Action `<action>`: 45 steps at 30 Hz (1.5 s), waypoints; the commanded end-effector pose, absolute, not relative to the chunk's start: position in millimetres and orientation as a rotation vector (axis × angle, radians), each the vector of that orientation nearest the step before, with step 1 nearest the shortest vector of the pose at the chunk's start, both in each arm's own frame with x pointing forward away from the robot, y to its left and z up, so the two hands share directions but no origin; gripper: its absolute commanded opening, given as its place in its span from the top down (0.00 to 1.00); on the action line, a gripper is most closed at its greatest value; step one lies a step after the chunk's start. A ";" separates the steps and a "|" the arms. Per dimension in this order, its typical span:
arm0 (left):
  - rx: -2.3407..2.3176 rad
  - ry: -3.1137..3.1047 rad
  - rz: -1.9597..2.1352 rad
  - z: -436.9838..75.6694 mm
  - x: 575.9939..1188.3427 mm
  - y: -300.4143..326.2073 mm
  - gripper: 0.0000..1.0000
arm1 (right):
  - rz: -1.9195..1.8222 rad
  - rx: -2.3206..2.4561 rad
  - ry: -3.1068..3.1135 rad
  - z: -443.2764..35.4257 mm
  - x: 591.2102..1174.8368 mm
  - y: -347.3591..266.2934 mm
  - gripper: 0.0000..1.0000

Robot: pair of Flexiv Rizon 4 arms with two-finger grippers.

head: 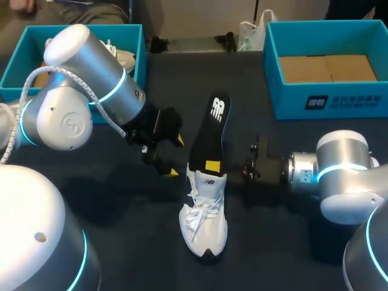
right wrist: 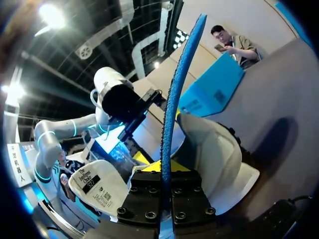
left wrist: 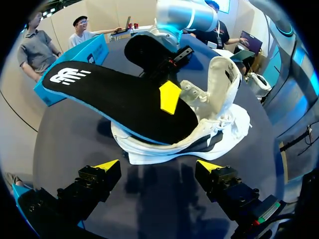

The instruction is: Take the shoe out of the shoebox, open the shoe tongue, remove and reinsert the insole, then place the shoe into the shoebox

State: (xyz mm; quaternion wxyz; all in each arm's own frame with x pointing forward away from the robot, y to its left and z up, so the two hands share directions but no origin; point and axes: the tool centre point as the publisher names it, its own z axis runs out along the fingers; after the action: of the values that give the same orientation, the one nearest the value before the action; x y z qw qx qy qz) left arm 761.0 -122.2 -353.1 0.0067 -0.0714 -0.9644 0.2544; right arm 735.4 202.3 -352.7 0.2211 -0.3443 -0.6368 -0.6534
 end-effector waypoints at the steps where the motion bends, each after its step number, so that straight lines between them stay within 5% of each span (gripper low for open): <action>1: -0.223 -3.019 0.797 -353.5 760.1 -121.7 0.00 | -1.794 -0.928 -1.747 -364.3 729.6 206.9 1.00; 8: -0.223 -3.019 0.797 -353.5 760.1 -121.7 0.00 | -1.796 -0.890 -1.765 -357.1 735.7 210.7 1.00; 10: -0.223 -3.019 0.797 -353.5 760.1 -121.7 0.00 | -1.788 -0.875 -1.774 -354.9 738.0 212.1 0.87; 12: -0.223 -3.019 0.797 -353.5 760.1 -121.7 0.00 | -1.784 -0.865 -1.780 -353.5 739.9 212.9 0.85; 23: -0.223 -3.019 0.797 -353.5 760.1 -121.7 0.00 | -1.790 -0.839 -1.807 -345.0 743.4 211.4 0.89; 45: -0.223 -3.019 0.797 -353.5 760.1 -121.7 0.00 | -1.796 -0.786 -1.857 -327.7 752.2 214.0 0.76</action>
State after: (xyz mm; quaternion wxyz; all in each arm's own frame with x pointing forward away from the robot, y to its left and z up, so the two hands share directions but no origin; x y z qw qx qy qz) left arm 761.1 -122.2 -353.1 0.0067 -0.0714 -0.9644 0.2544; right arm 748.3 212.6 -332.2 0.2155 -0.2856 -0.6657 -0.6549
